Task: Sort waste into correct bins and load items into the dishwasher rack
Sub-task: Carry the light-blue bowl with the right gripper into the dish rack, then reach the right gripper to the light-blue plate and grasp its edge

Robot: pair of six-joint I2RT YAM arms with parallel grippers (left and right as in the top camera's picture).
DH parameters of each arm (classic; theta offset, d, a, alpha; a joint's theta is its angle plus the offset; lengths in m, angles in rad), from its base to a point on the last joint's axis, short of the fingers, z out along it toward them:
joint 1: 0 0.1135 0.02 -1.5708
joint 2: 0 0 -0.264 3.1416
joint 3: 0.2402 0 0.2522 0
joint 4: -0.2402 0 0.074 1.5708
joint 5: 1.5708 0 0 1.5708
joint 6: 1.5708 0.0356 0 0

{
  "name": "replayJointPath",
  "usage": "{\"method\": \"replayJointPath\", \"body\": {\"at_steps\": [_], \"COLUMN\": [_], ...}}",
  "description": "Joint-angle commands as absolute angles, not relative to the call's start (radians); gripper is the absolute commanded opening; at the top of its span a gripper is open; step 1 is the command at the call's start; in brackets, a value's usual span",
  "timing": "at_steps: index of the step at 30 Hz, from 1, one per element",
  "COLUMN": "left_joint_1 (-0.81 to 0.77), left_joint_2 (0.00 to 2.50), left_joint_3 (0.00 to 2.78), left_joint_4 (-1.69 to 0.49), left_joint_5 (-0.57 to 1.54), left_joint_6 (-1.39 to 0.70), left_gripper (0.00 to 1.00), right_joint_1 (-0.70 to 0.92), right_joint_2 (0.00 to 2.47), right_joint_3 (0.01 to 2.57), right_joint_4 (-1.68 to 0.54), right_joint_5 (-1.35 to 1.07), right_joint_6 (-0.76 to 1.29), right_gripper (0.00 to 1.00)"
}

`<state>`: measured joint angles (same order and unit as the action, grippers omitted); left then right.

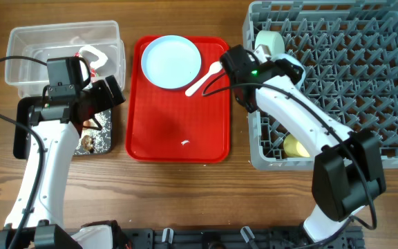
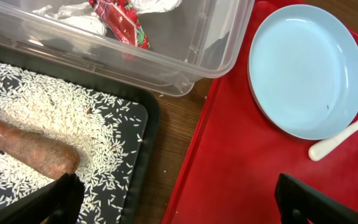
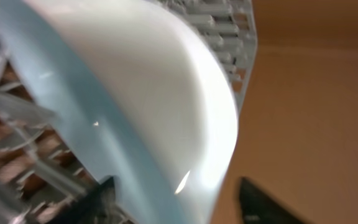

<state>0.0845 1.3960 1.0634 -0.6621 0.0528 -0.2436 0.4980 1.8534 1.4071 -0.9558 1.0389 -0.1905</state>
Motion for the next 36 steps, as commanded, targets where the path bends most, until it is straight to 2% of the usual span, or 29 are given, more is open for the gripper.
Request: {"method": "replayJointPath", "body": {"at_steps": [1, 3, 4, 12, 16, 19, 22, 25, 26, 28, 29, 33, 36], "left_joint_1": [0.088, 0.088, 0.088, 0.088, 0.088, 0.088, 0.088, 0.088, 0.088, 0.088, 0.088, 0.088, 0.088], "left_joint_2": [1.391, 1.391, 1.391, 1.391, 1.391, 1.391, 1.391, 1.391, 1.391, 1.391, 1.391, 1.391, 1.391], "left_joint_3": [1.072, 1.072, 1.072, 1.072, 1.072, 1.072, 1.072, 1.072, 1.072, 1.072, 1.072, 1.072, 1.072], "left_joint_4": [-0.659, -0.659, -0.659, -0.659, -0.659, -0.659, -0.659, -0.659, -0.659, -0.659, -0.659, -0.659, -0.659], "left_joint_5": [0.047, 0.047, 0.047, 0.047, 0.047, 0.047, 0.047, 0.047, 0.047, 0.047, 0.047, 0.047, 0.047], "left_joint_6": [-0.232, -0.232, -0.232, -0.232, -0.232, -0.232, -0.232, -0.232, -0.232, -0.232, -0.232, -0.232, -0.232], "left_gripper": [1.00, 1.00, 1.00, 1.00, 1.00, 1.00, 1.00, 1.00, 1.00, 1.00, 1.00, 1.00, 1.00], "right_joint_1": [0.543, 0.559, 0.566, 0.575, 0.575, 0.575, 0.575, 0.575, 0.575, 0.579, 0.579, 0.579, 0.579], "right_joint_2": [1.872, 1.872, 1.871, 1.813, 1.747, 1.691, 1.642, 1.635, 1.647, 1.679, 1.695, 1.815, 1.914], "right_joint_3": [1.399, 1.406, 1.411, 1.517, 1.585, 1.605, 1.605, 1.605, 1.596, 1.573, 1.568, 1.565, 1.565], "right_joint_4": [-0.959, -0.959, -0.959, -0.953, -0.892, -0.818, -0.767, -0.737, -0.669, -0.563, -0.537, -0.438, -0.379], "right_joint_5": [1.008, 1.013, 1.013, 0.972, 0.807, 0.545, 0.083, -0.199, -0.273, -0.221, -0.171, 0.071, 0.079], "right_joint_6": [-0.184, -0.184, -0.184, -0.181, -0.180, -0.144, -0.087, -0.028, 0.078, 0.262, 0.317, 0.530, 0.588], "right_gripper": [0.84, 0.98, 1.00, 1.00, 1.00, 1.00, 1.00, 1.00, 0.91, 0.75, 0.73, 0.73, 0.73]}}
